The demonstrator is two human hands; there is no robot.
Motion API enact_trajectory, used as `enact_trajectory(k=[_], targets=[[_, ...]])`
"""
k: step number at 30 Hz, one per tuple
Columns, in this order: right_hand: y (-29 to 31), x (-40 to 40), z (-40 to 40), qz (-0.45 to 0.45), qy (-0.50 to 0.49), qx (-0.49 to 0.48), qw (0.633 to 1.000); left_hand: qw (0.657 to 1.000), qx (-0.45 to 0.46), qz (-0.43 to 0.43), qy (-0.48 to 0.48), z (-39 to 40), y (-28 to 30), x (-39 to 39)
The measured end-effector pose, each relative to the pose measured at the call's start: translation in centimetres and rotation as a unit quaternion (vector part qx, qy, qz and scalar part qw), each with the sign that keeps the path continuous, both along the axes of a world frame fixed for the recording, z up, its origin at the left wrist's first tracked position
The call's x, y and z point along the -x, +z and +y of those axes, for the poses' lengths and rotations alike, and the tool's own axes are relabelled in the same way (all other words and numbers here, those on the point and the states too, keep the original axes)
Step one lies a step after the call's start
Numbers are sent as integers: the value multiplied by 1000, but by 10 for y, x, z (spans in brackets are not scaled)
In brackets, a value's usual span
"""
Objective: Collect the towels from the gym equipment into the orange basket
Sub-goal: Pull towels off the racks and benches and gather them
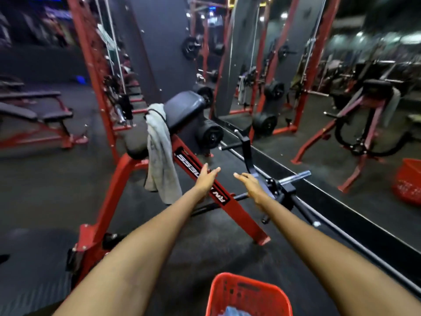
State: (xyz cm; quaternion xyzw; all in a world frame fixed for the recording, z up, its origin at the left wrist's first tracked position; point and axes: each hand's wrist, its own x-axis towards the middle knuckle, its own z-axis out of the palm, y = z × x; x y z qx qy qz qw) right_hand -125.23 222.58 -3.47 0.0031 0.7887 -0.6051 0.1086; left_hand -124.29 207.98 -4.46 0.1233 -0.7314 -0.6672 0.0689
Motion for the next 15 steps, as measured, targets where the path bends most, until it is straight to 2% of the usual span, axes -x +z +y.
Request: enact_trajectory(k=[1,5,15], targets=[[12,0,-11,11,12,4,1000,1000,12,3,-2,-5,25,-15],[44,-5,-46,30,44,26,998,999,29,31,5,-33,65,-29],[69,-35,-133,35,128,47,990,989,41,42,136,-134,86,-74]])
